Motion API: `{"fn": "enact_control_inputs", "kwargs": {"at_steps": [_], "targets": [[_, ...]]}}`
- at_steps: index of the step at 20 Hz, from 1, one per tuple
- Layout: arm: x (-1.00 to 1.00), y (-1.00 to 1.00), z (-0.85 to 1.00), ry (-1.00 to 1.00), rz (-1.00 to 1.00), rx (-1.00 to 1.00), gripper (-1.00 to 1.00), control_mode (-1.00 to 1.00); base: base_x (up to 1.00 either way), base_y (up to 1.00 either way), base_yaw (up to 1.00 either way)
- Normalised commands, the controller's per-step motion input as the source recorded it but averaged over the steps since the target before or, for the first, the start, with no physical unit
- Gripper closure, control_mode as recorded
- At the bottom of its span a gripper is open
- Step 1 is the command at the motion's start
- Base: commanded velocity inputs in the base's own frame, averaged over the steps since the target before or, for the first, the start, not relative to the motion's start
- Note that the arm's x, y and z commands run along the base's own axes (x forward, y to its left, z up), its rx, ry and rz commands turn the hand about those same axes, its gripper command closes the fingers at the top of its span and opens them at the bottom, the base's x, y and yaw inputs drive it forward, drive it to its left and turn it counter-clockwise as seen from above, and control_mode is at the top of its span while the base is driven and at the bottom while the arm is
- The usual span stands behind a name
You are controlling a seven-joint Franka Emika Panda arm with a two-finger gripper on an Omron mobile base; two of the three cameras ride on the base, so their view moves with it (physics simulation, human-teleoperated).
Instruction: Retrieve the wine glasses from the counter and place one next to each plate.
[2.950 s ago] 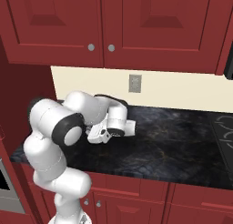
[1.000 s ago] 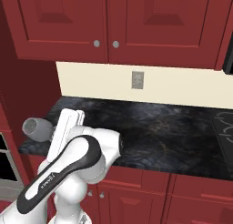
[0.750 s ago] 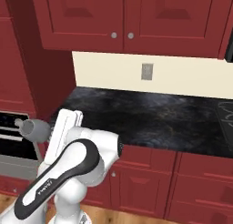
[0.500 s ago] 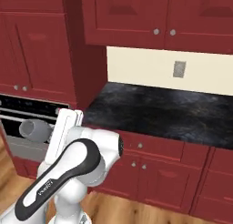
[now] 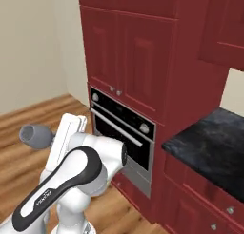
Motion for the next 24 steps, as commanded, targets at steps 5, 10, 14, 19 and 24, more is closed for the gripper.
{"fn": "enact_control_inputs", "kwargs": {"at_steps": [5, 10, 14, 19, 24], "targets": [[0.00, 0.00, 0.00, 0.00, 0.00, 0.00, 1.00, 1.00, 0.00, 0.00, 1.00], [0.00, 0.00, 0.00, 0.00, 0.00, 0.00, 1.00, 1.00, 0.00, 0.00, 1.00], [0.00, 0.00, 0.00, 0.00, 0.00, 0.00, 1.00, 1.00, 0.00, 0.04, 1.00], [0.00, 0.00, 0.00, 0.00, 0.00, 0.00, 1.00, 1.00, 0.26, 0.35, 0.84], [0.00, 0.00, 0.00, 0.00, 0.00, 0.00, 1.00, 1.00, 0.43, 0.47, 0.68]]}}
